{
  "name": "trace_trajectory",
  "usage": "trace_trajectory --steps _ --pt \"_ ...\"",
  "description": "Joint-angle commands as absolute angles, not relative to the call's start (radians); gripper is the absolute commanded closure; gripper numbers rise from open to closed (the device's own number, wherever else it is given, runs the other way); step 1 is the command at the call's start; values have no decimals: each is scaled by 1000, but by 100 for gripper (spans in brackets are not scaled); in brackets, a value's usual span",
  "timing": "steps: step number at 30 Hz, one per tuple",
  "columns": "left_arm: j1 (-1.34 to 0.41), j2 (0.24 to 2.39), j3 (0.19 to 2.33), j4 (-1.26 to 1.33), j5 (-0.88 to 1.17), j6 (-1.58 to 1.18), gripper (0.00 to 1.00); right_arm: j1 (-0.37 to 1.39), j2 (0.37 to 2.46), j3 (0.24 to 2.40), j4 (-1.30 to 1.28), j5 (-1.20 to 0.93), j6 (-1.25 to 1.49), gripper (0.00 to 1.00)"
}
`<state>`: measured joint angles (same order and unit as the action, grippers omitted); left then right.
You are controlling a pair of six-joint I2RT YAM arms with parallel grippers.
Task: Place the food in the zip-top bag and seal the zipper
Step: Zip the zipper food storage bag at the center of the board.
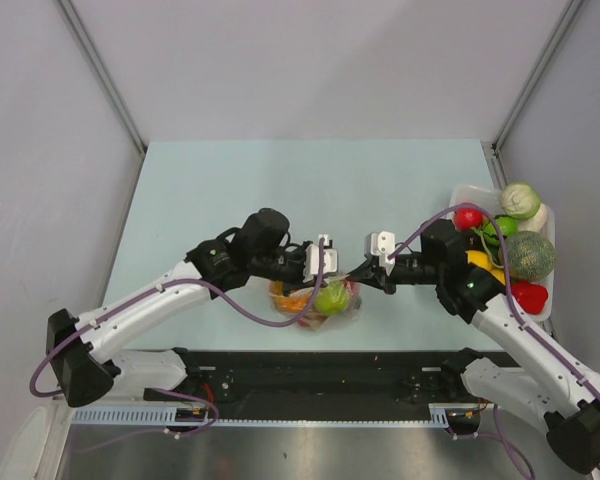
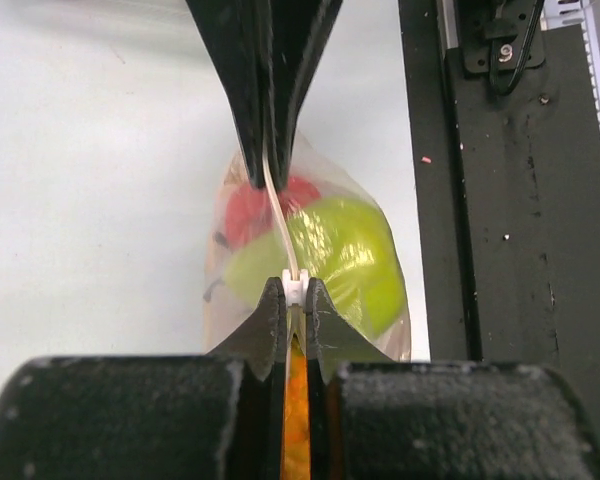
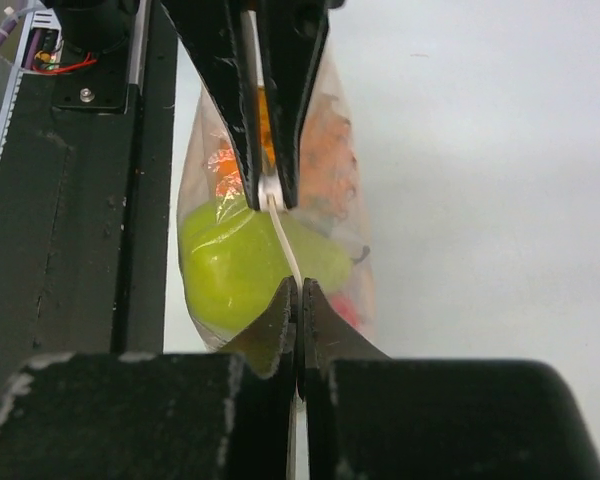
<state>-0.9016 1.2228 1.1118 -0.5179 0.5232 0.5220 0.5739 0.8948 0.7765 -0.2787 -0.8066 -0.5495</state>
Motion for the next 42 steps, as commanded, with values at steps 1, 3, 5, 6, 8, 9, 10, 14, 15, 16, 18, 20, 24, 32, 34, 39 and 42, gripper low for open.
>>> trace_trajectory --steps 1,3,5,6,8,9,10,14,15,16,18,20,24,32,34,39,42 --pt "-870 1170 1081 -624 506 561 95 520 850 778 -232 -804 -535 100" --pt "-844 1158 1080 -653 491 578 95 503 842 775 -241 -807 -540 100" --pt "-822 1149 1081 -692 486 597 95 482 839 773 -253 -816 -546 100" --pt "-804 1138 1083 -704 483 609 95 474 836 773 -256 -818 -549 100" --pt "-790 1129 1088 -747 479 633 95 453 833 772 -268 -821 -557 100" --pt "-782 1114 1086 -759 469 643 95 445 828 772 -275 -827 -560 100" --pt "-778 1109 1082 -768 463 649 95 436 828 770 -278 -830 -563 100" --pt "-752 1069 1055 -810 443 676 95 400 822 772 -301 -847 -581 100" --pt "-746 1063 1052 -818 434 681 96 388 821 770 -304 -850 -590 100" --pt "-738 1051 1046 -831 430 686 95 384 818 770 -308 -851 -595 100" --pt "-709 1040 1043 -847 419 703 95 365 816 772 -322 -859 -607 100" --pt "-661 1022 1046 -876 403 727 95 353 811 772 -340 -864 -623 100" --pt "-563 993 1049 -931 394 768 96 327 808 770 -356 -874 -637 100" --pt "-480 968 1060 -898 431 697 100 322 833 772 -261 -865 -546 100" --pt "-479 985 1087 -878 451 660 100 331 845 773 -188 -854 -502 100" --pt "-476 1002 1127 -804 430 583 100 445 871 798 -97 -724 -454 100" --pt "-471 1022 1149 -740 397 545 100 457 926 813 -9 -649 -430 100"
